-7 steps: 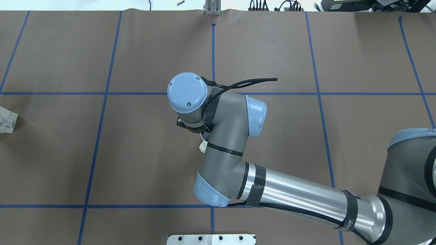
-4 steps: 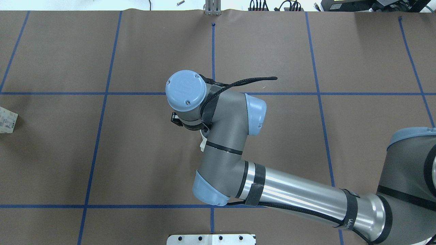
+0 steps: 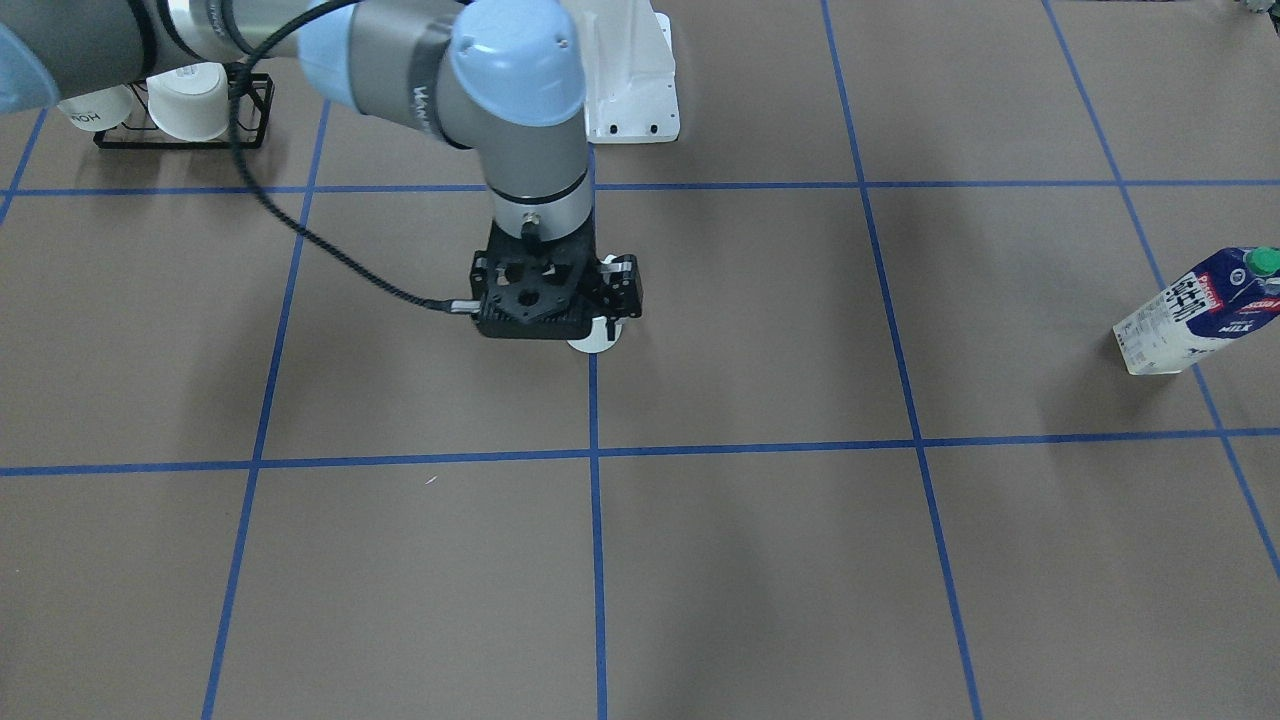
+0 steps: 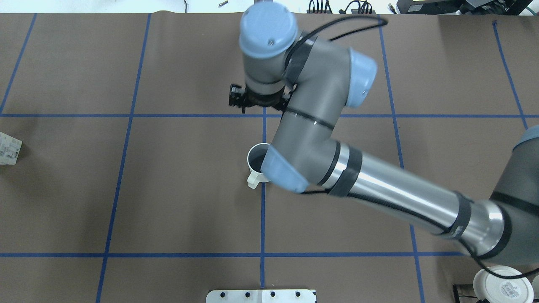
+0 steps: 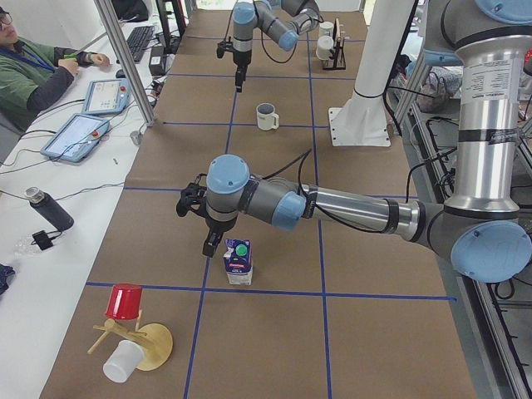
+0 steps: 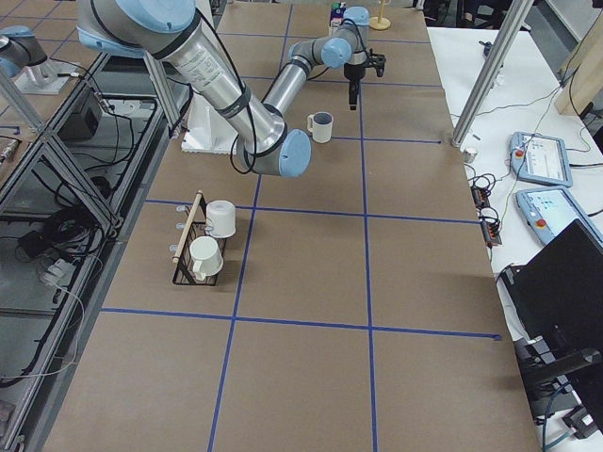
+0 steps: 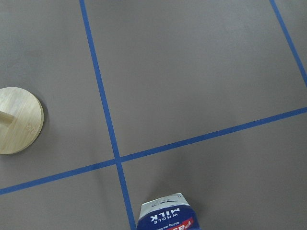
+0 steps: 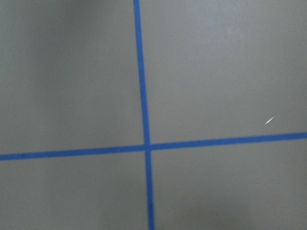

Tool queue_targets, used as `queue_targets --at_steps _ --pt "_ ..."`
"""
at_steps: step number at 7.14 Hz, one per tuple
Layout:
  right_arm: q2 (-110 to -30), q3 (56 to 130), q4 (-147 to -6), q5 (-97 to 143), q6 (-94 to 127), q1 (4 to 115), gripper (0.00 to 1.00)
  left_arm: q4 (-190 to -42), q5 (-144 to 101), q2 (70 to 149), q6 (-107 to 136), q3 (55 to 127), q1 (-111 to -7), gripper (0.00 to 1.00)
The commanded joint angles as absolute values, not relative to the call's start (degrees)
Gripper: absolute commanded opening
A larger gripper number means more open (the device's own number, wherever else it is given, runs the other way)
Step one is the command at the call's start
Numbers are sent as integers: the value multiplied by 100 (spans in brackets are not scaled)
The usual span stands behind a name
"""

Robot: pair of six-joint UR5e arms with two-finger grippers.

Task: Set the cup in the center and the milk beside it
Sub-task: 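Set the mug down, open the right gripper and withdraw it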

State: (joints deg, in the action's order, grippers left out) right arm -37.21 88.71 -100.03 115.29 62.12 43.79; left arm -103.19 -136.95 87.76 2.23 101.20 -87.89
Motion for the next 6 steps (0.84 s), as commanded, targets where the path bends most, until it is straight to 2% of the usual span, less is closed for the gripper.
queue_targets --at_steps 1,4,6 --pt "-4678 8912 -10020 12285 3810 5899 100 -10327 -13702 8745 229 10160 -8789 100" --pt "-6936 9341 -10002 12777 553 7738 100 -10327 -13702 8649 220 10143 -8789 100" --pt "-8746 10069 -9949 12657 281 8155 100 -10318 -13693 8631 220 10125 -8789 100"
